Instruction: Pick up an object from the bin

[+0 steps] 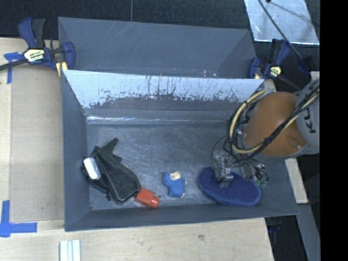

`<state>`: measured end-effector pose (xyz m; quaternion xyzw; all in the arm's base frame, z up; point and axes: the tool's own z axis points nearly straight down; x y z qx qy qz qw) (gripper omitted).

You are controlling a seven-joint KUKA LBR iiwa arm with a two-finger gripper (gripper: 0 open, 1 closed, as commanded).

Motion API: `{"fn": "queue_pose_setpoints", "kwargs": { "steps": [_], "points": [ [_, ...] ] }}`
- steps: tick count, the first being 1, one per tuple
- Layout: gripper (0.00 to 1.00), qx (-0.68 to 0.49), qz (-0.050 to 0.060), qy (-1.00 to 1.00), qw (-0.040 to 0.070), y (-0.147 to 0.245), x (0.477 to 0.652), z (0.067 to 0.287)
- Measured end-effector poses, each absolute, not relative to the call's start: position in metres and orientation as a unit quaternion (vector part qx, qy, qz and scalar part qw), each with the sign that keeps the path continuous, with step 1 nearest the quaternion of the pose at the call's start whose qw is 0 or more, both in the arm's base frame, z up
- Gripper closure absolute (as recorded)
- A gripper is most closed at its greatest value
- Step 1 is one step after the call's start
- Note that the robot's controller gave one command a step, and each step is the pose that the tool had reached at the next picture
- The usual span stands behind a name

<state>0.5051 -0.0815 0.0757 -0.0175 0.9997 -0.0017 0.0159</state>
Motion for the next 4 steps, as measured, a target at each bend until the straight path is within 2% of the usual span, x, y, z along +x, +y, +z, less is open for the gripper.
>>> {"fn": "queue_pose_setpoints", "kwargs": {
  "steps": [1, 2, 3, 4],
  "points": [
    [0.0, -0.018, -0.001, 1.0, 0.013, -0.081, 0.503, 0.074],
    [0.0, -0.116, -0.001, 0.993, 0.01, -0.057, 0.49, 0.074],
    [1.0, -0.115, -0.001, 0.993, 0.011, -0.057, 0.49, 0.073],
    [1.0, -0.098, -0.001, 0.995, 0.006, -0.046, 0.509, 0.208]
  ]
}}
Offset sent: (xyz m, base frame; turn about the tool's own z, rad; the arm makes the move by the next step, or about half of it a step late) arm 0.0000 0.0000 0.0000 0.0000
